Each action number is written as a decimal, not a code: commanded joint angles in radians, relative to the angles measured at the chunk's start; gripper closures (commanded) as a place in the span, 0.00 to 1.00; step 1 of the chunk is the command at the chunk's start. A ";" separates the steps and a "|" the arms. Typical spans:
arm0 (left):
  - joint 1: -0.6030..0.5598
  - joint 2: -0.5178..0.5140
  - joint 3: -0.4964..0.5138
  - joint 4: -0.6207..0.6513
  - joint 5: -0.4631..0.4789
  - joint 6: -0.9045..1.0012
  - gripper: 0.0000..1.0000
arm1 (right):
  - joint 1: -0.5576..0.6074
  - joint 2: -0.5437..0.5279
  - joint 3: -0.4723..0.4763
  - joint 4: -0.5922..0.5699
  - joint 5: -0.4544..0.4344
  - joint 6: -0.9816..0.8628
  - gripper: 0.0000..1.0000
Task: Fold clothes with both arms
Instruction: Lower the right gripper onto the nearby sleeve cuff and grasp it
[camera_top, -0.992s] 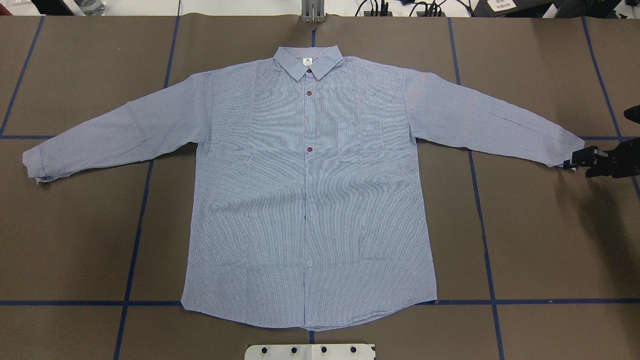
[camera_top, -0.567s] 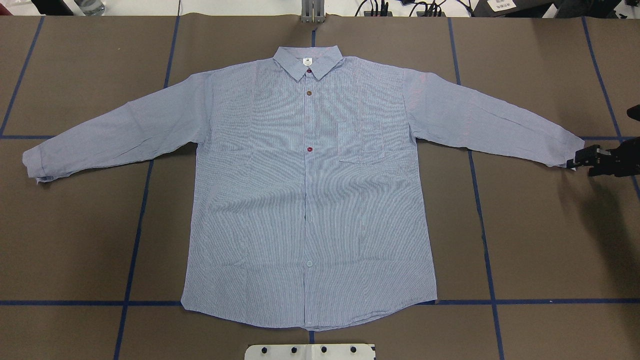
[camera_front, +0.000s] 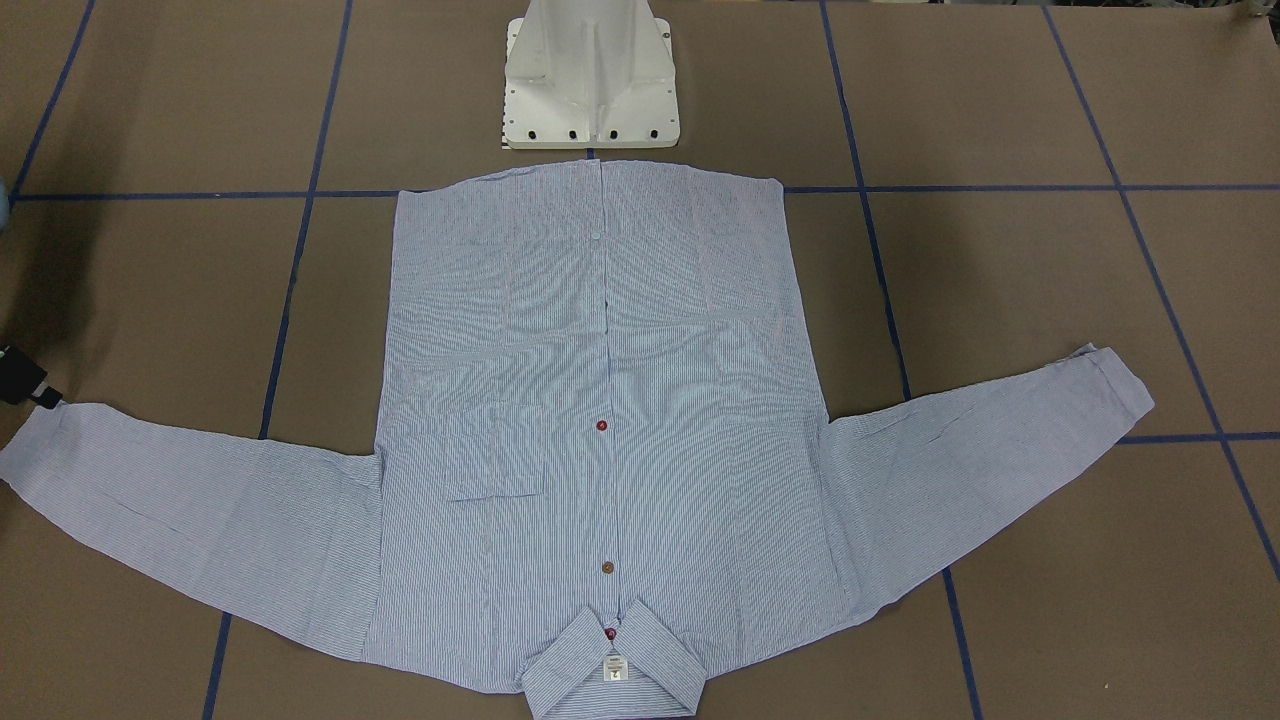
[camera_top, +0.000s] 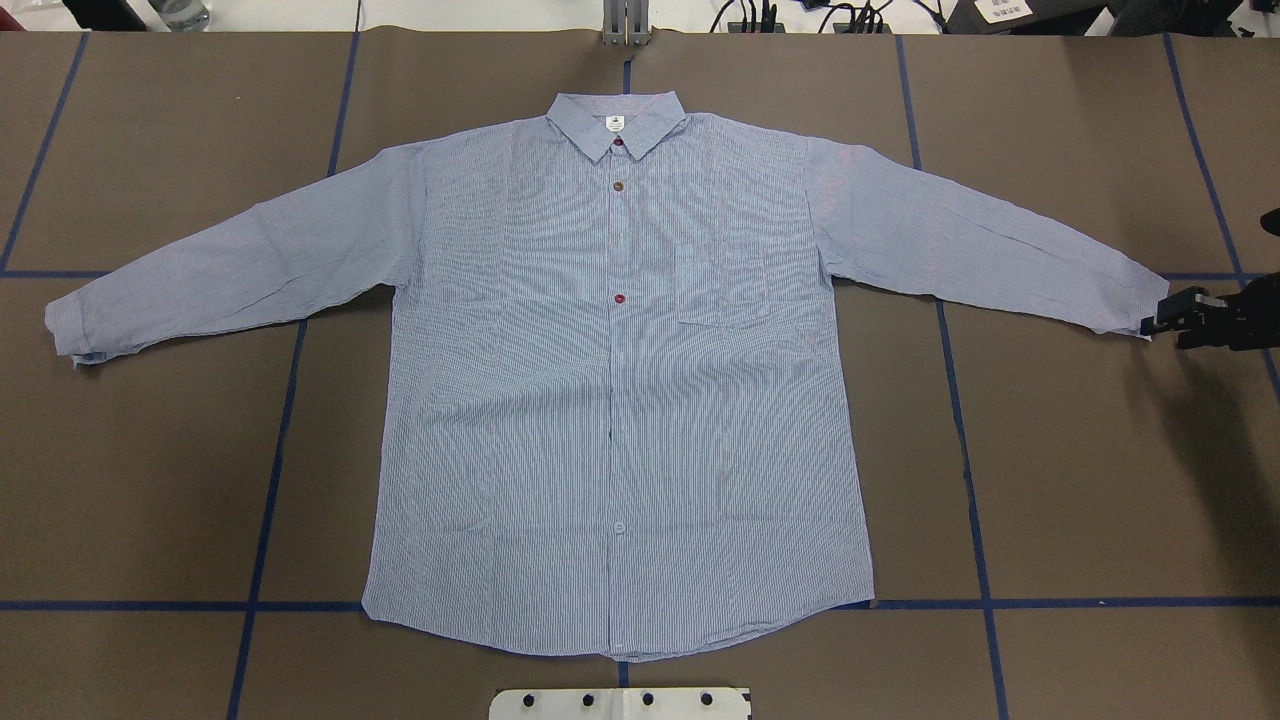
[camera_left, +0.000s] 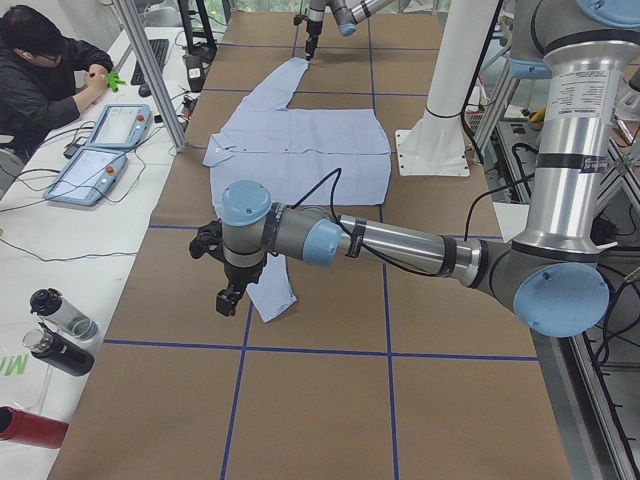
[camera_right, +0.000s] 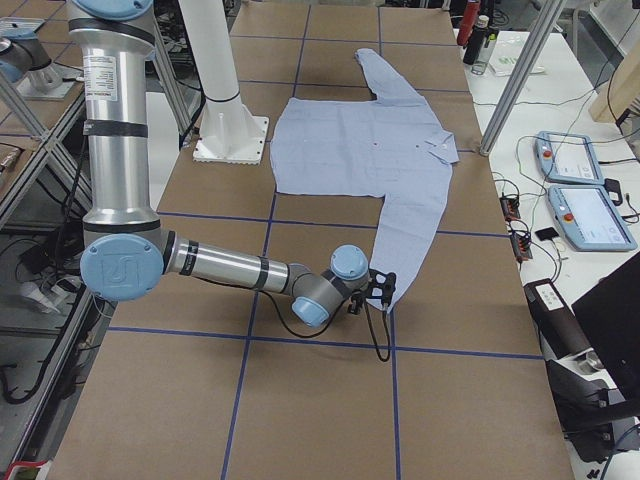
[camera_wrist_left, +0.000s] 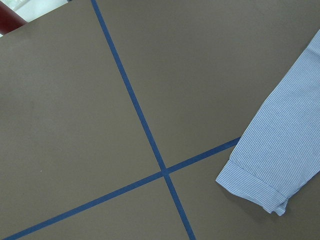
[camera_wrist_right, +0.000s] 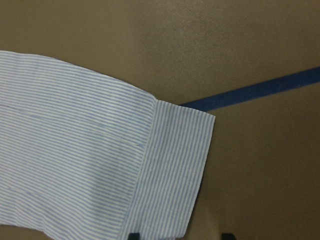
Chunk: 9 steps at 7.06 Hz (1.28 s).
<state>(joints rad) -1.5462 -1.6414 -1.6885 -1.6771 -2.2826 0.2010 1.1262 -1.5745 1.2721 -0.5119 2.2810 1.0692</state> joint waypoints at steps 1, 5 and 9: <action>0.000 -0.001 0.000 -0.001 0.000 0.000 0.01 | -0.012 0.001 -0.002 -0.002 -0.001 0.000 0.38; 0.000 -0.002 0.000 -0.001 0.000 0.000 0.01 | 0.009 -0.001 0.000 -0.002 -0.003 0.000 0.64; 0.000 -0.002 0.000 -0.001 0.002 -0.002 0.01 | 0.003 -0.001 -0.002 -0.004 -0.003 0.000 0.61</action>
<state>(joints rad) -1.5462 -1.6429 -1.6890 -1.6782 -2.2812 0.2006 1.1338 -1.5754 1.2703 -0.5154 2.2779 1.0692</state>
